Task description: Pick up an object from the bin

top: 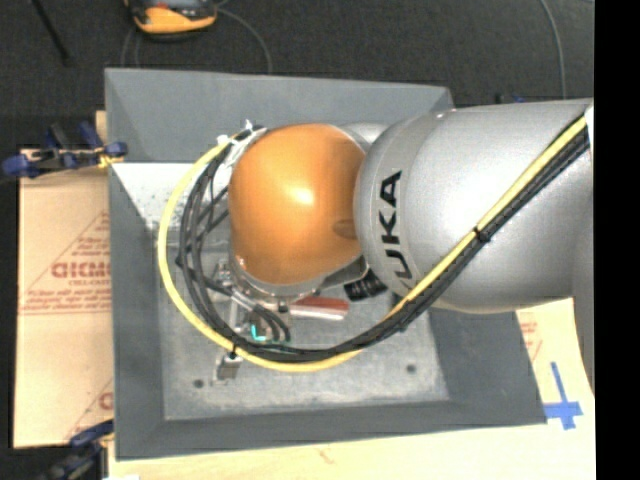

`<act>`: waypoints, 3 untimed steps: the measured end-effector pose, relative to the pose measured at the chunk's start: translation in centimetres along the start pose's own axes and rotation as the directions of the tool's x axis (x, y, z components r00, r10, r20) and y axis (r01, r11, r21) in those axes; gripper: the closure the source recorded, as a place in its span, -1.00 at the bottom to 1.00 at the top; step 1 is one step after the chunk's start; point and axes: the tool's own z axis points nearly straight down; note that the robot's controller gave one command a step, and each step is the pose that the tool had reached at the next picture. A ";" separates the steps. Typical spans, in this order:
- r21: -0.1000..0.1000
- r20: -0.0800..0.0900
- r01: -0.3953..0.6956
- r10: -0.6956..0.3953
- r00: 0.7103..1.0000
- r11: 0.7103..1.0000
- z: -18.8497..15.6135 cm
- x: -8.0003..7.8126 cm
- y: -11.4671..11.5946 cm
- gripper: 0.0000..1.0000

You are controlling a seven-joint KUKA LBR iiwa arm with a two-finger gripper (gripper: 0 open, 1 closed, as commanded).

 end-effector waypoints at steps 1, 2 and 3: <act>-0.002 0.008 -0.004 0.004 1.000 1.000 -0.4 -0.2 -0.1 -1.00; -0.005 0.014 -0.061 0.061 0.998 0.998 4.3 -1.8 -0.6 -1.00; 0.001 0.006 -0.002 0.002 1.000 1.000 8.3 -4.3 -3.3 -1.00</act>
Offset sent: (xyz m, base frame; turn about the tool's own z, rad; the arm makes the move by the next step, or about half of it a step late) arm 0.0356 -0.0143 -0.1133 0.1429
